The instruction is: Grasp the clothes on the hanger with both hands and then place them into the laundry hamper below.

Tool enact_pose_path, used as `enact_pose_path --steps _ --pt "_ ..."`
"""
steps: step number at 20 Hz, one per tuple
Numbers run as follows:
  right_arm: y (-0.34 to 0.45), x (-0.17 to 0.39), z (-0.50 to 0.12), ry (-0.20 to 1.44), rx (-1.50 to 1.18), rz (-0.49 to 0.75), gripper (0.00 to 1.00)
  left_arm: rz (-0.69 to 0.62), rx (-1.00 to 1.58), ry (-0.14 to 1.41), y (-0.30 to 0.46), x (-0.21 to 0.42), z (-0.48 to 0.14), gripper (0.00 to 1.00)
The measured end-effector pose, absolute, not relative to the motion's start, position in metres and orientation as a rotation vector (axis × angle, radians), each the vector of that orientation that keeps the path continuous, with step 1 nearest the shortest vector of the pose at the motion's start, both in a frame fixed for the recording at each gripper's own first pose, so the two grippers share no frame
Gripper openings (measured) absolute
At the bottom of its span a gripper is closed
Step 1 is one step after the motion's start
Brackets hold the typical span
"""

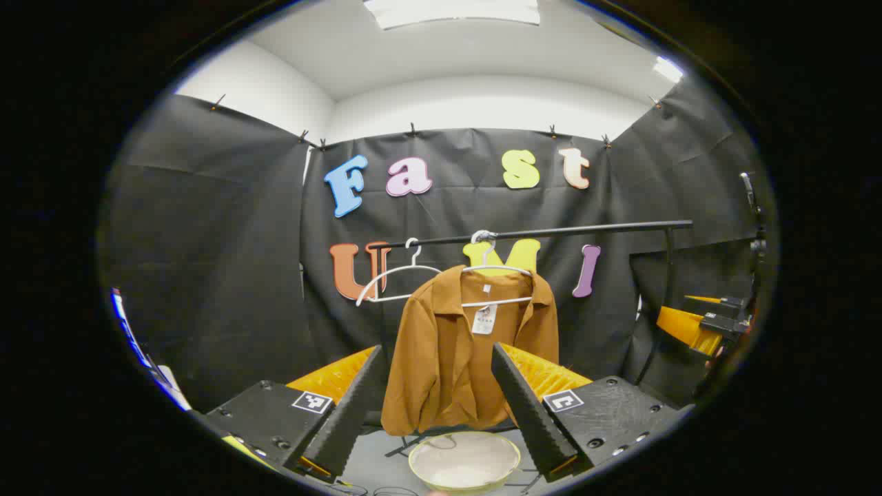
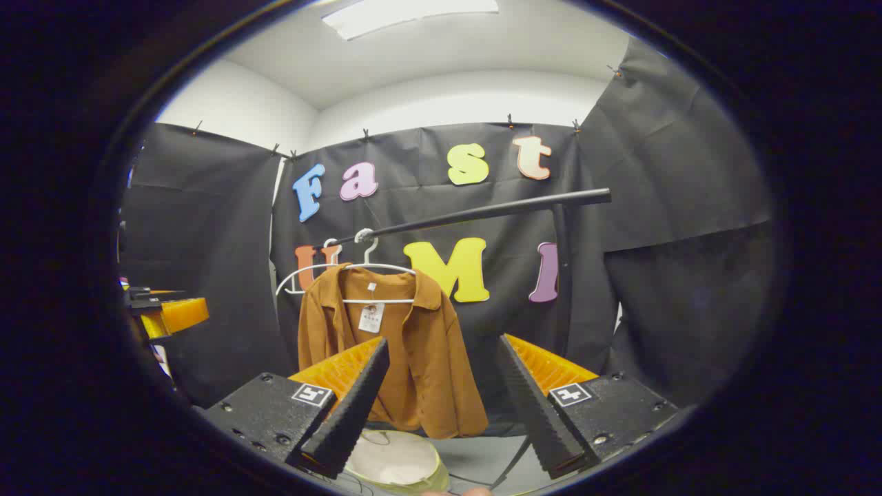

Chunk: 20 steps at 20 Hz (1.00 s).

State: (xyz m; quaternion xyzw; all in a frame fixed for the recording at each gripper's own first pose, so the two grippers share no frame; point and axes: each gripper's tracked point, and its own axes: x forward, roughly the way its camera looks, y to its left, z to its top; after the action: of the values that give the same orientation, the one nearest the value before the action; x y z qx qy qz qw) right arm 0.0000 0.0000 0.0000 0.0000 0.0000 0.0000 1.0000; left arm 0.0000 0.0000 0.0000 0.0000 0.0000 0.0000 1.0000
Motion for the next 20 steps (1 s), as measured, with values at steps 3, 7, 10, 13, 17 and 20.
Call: enact_pose_path --steps 3,7,10,13,17,20 --pt "0.0 -0.001 -0.002 -0.001 -0.009 -0.031 1.0 -0.038 -0.025 0.005 -0.004 0.006 -0.004 0.99" --pt "0.015 0.001 -0.007 0.006 -0.016 -0.074 1.0 -0.089 -0.027 0.029 0.007 0.015 -0.014 0.99" --pt "0.029 0.006 -0.015 0.029 0.002 -0.083 0.99 -0.082 -0.013 0.032 0.025 0.016 -0.015 1.0" --pt "0.037 0.011 -0.016 0.037 -0.005 -0.076 0.99 -0.083 -0.029 0.028 0.032 0.018 -0.017 1.0" --pt "0.049 0.018 -0.019 0.042 -0.027 -0.057 0.99 -0.07 -0.021 0.049 0.035 0.022 -0.02 1.0" --pt "0.059 0.034 -0.026 0.069 -0.028 -0.038 0.99 -0.089 -0.019 0.091 0.027 0.033 -0.033 1.0"
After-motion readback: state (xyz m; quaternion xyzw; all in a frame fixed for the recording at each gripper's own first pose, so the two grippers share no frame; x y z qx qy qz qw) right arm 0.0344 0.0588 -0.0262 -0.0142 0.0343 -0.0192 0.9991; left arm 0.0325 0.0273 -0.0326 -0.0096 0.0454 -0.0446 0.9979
